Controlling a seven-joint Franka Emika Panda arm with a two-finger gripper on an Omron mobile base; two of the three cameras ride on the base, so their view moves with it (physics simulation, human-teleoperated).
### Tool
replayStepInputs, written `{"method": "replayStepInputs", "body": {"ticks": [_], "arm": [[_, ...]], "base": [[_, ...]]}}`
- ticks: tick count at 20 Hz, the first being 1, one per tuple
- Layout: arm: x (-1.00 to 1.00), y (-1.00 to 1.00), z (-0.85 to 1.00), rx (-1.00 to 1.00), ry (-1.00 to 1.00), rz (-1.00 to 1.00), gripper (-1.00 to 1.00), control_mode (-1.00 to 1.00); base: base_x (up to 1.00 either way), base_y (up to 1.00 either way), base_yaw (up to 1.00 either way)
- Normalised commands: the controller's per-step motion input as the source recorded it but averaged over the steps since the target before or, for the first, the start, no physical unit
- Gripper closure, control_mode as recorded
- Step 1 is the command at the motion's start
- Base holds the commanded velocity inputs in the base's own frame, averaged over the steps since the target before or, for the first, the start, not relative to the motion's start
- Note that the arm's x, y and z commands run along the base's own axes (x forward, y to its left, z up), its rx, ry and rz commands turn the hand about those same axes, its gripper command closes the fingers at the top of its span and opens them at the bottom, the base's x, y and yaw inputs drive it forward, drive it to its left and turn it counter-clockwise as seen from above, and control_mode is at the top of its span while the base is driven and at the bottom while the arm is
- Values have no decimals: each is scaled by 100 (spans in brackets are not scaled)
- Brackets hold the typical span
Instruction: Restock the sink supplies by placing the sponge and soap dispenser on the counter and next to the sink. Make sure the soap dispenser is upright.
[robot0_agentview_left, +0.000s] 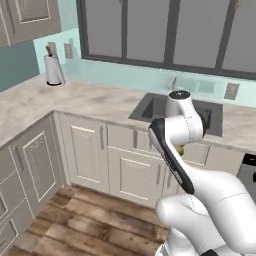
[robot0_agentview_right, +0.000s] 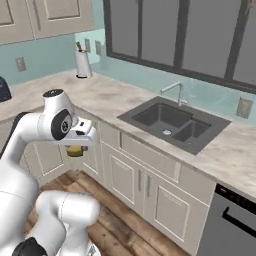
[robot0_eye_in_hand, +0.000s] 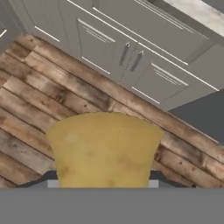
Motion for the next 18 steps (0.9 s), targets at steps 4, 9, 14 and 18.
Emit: {"method": "replayStepInputs", "body": {"ticks": [4, 9, 14, 18], "arm": [[0, 0, 0, 0, 0, 0, 100, 100], [0, 0, 0, 0, 0, 0, 100, 100], [0, 0, 0, 0, 0, 0, 100, 100], [0, 0, 0, 0, 0, 0, 100, 100]], "base": [[62, -34, -55], [33, -8, -58], [41, -2, -56], [56, 0, -40]]}}
